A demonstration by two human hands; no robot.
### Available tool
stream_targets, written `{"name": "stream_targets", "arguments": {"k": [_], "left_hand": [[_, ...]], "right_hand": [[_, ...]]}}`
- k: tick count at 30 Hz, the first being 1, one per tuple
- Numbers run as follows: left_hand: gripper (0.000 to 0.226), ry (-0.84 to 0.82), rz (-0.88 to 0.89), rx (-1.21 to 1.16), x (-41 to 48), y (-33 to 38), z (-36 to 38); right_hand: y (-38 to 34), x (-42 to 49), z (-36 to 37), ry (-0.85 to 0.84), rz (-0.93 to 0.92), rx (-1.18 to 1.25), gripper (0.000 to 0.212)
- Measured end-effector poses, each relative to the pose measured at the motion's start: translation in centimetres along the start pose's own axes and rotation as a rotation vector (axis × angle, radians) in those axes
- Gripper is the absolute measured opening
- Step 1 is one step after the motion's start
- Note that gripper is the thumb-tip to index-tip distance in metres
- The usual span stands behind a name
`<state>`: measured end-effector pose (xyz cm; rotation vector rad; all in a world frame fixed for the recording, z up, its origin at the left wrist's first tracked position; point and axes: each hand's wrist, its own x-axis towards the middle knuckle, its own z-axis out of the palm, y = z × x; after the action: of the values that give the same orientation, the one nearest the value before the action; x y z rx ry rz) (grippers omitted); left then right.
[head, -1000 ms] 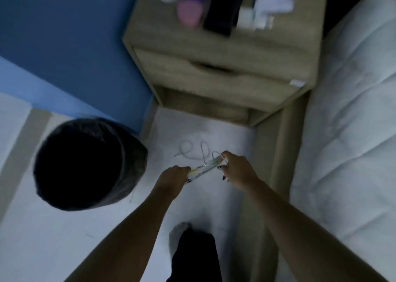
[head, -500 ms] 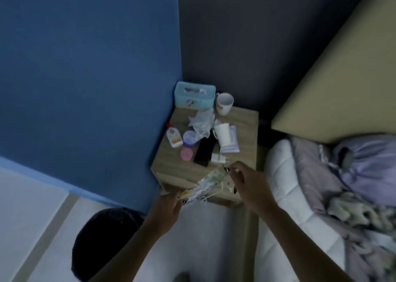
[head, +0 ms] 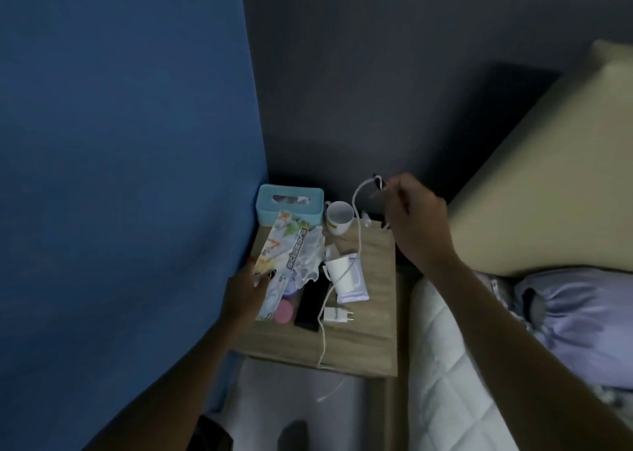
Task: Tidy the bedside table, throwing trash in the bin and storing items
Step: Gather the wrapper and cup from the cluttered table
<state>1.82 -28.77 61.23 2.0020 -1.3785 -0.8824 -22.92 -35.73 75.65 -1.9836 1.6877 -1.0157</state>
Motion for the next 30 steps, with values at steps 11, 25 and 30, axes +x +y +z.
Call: {"name": "stream_targets", "arguments": {"k": [11, 25, 30], "left_hand": [[0.028, 0.01, -0.097, -0.065, 6.9, 3.6, 1.8], [0.03, -0.032, -0.253, -0.029, 11.9, 2.1, 5.6], [0.035, -0.056, -0.275, -0.027, 12.8, 0.5, 8.3]], "right_hand": [[-1.5, 10.4, -1.7, 0.215, -0.046, 0.127, 0.019], [6.3, 10.9, 7.1, -0.097, -0.055, -0.017, 0.02], [9.6, 8.5, 11.1, -0.164, -0.001, -0.012, 0.016]]}}
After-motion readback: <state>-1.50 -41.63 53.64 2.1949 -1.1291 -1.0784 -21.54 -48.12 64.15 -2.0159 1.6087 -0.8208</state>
